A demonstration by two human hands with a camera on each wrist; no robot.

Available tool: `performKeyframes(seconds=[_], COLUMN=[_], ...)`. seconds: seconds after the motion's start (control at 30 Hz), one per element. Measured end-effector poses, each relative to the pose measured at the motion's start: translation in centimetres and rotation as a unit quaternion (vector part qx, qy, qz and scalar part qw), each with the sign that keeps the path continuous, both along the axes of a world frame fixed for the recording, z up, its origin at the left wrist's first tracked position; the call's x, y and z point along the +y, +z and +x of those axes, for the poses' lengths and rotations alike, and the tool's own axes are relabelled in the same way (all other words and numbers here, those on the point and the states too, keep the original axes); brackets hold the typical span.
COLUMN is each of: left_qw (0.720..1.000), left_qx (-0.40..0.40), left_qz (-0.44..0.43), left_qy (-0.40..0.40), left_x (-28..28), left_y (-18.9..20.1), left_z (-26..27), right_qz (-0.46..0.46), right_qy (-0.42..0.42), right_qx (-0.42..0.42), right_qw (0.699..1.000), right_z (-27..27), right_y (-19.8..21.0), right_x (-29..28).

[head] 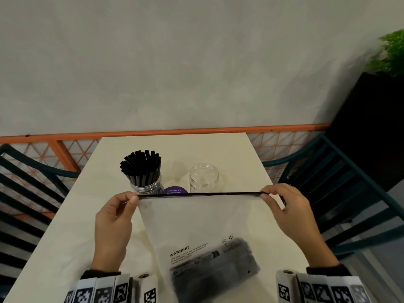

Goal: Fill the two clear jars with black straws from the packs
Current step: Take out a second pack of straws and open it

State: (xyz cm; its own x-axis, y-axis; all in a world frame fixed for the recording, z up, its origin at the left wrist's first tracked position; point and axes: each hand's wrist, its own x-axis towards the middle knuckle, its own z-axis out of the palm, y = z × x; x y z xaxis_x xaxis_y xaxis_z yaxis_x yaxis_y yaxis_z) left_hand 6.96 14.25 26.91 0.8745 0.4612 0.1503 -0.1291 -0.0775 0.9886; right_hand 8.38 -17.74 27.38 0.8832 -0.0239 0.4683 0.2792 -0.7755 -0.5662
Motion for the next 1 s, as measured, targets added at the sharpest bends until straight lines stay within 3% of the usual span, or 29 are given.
performKeyframes(seconds=[0.13,0.27,0.43,0.63,0.73,0.83,0.9,1.0], left_qw=[0.989,0.927,0.883,0.841,0.842,0.855,0.878,0.928], left_qx=[0.028,-0.060,-0.096,-0.063,0.053,0.175,0.208,0.152], left_qz=[0.147,0.370,0.432,0.518,0.532,0.488,0.430,0.312], left_qy=[-0.006,-0.016,-0.156,-0.145,-0.067,0.015,-0.019,-0.137], left_x=[-0.2,-2.8,-8.9,-9.5,-7.4,-4.7,-3.9,-4.2], left_y=[0.1,1.7,2.2,0.8,-0.2,0.2,0.7,0.8], left_z=[0.1,-0.5,-0.9,0.7,1.4,1.3,1.0,0.7], right_qz=[0.068,0.115,0.121,0.147,0.157,0.177,0.198,0.237], right_qy=[0.011,0.055,0.084,0.084,0.071,0.041,0.030,0.000], right_qx=[0.076,0.107,0.088,0.068,0.060,0.059,0.061,0.086], right_qw=[0.995,0.986,0.985,0.983,0.983,0.982,0.978,0.968], right_z=[-0.8,-1.5,-1.9,-2.4,-2.5,-2.4,-2.3,-1.8], right_y=[0.6,1.0,1.1,1.2,1.1,1.0,0.9,0.9], right_x=[-0.4,0.6,1.5,1.4,0.6,0.2,0.9,2.6])
